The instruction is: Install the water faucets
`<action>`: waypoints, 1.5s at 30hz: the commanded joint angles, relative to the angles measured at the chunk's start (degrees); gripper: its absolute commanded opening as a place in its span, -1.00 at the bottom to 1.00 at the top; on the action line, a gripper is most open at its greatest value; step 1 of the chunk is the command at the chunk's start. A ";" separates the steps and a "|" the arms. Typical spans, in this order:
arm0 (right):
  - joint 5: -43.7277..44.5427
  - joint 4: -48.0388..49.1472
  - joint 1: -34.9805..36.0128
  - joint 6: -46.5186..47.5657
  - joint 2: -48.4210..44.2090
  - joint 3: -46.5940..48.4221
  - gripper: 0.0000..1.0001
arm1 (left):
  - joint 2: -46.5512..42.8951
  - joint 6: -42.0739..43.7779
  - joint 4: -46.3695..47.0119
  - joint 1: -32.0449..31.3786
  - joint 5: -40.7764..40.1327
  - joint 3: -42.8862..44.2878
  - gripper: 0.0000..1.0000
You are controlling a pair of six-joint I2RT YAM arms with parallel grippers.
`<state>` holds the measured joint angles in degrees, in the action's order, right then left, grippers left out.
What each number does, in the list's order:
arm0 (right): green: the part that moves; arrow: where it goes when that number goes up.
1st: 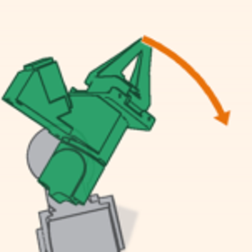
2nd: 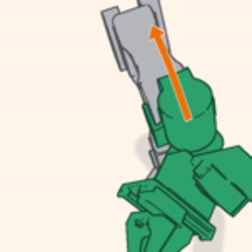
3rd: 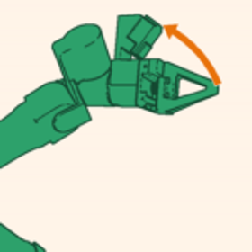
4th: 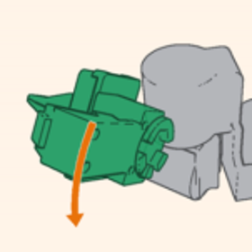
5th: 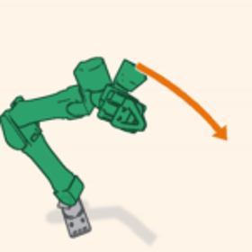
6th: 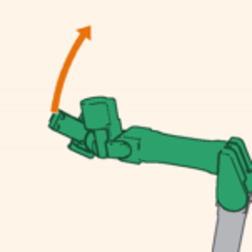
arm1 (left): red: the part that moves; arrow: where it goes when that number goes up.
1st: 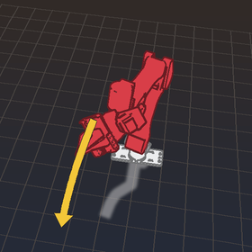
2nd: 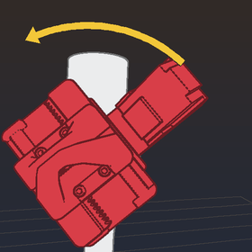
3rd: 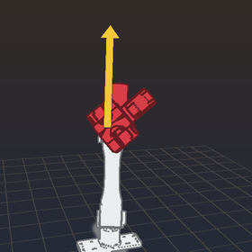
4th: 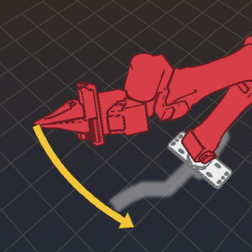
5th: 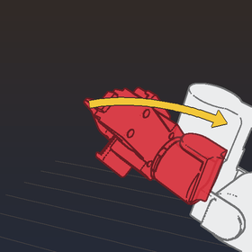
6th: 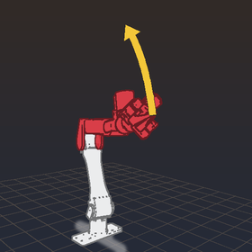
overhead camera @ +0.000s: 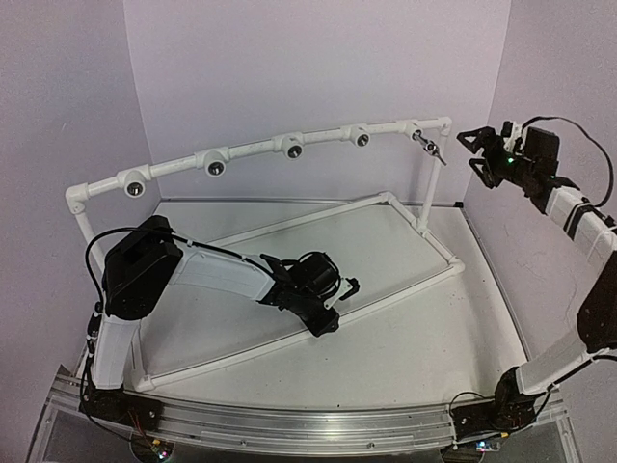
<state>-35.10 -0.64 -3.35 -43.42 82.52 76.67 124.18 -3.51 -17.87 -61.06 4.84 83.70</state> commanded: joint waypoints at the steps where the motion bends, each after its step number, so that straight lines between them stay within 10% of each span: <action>1: 8.61 -15.25 5.57 31.07 -1.76 10.25 0.81 | 7.46 -5.99 -13.28 0.68 0.99 -3.98 -1.00; 11: 26.79 -23.21 20.12 53.80 4.92 20.52 0.76 | 7.46 -7.13 -13.34 0.67 0.85 -3.56 -1.00; 26: 30.96 -23.00 20.80 48.44 11.12 25.72 -0.22 | 7.23 -7.75 -13.61 0.67 0.51 -3.39 -1.00; 33: 30.06 -22.93 20.84 45.32 13.40 26.16 -0.17 | 7.28 -7.72 -13.82 0.63 0.44 -3.28 -1.00; 45: 24.05 -22.39 19.44 35.61 14.60 26.85 -0.89 | 7.36 -7.74 -13.88 0.67 0.52 -3.28 -1.00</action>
<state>-6.63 -22.33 17.30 -1.65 95.02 101.78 124.42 -4.00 -18.59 -61.06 4.86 84.33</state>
